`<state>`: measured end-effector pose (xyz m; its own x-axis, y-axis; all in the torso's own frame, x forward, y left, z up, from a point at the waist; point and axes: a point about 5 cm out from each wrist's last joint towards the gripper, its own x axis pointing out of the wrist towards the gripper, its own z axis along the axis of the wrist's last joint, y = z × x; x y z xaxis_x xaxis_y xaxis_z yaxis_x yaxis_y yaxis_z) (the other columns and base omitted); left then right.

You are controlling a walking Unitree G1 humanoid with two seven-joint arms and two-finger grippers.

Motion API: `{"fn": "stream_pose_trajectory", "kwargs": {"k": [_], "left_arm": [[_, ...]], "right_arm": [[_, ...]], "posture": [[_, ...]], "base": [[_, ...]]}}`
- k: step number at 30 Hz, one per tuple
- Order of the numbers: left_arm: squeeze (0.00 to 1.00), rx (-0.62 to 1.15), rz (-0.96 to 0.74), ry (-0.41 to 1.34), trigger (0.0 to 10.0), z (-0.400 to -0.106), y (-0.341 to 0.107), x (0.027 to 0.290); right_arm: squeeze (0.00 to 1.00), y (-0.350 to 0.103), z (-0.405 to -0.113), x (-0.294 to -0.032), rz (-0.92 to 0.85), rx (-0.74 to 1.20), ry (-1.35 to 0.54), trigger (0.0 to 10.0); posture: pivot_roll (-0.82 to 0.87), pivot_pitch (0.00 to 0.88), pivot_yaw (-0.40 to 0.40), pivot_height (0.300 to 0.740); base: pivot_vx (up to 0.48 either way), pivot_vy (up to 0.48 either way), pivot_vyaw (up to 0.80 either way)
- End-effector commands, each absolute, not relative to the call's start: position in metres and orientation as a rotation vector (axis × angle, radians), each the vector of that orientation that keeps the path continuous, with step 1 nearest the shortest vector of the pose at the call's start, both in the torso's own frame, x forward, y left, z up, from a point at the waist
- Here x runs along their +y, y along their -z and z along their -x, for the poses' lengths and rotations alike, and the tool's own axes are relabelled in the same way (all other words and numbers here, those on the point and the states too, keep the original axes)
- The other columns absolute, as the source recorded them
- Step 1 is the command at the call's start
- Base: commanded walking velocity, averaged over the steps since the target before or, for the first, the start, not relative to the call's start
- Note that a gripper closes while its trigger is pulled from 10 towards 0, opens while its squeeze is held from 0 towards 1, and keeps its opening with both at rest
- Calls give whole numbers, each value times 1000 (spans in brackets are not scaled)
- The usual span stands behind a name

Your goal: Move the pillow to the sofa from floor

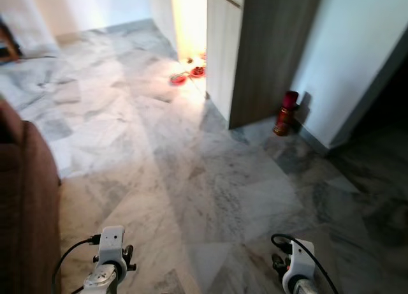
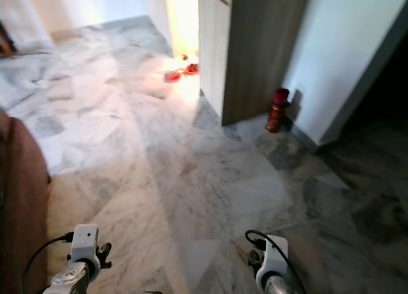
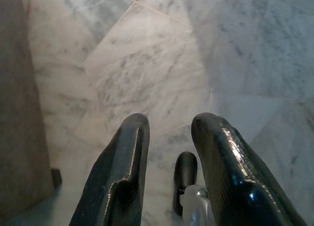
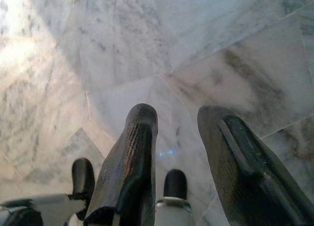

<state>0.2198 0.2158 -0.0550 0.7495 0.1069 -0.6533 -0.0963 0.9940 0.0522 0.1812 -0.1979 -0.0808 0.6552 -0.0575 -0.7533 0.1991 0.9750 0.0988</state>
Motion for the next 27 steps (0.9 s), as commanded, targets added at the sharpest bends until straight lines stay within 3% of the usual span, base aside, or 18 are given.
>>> {"fn": "stream_pose_trajectory", "kwargs": {"k": [1, 10, 21, 27], "left_arm": [[0, 756, -31, -104, 10000, -212, 60, 218], [0, 779, -41, -64, 10000, -209, 63, 213], [0, 782, -19, -70, 10000, -207, 65, 210], [0, 793, -24, -70, 10000, -207, 65, 209]], "right_arm": [[0, 79, -183, -200, -174, 831, 153, 10000], [0, 78, -182, -211, -175, 820, 201, 10000], [0, 79, -183, -200, -159, 826, 141, 10000], [0, 79, -185, -197, -213, 819, 154, 10000]], "posture": [[-33, 0, 1, 740], [-39, 0, -2, 740], [-31, 0, -6, 740], [-26, 0, -4, 740]], "base": [[0, 0, 800], [0, 0, 800], [0, 0, 800], [0, 0, 76]]}}
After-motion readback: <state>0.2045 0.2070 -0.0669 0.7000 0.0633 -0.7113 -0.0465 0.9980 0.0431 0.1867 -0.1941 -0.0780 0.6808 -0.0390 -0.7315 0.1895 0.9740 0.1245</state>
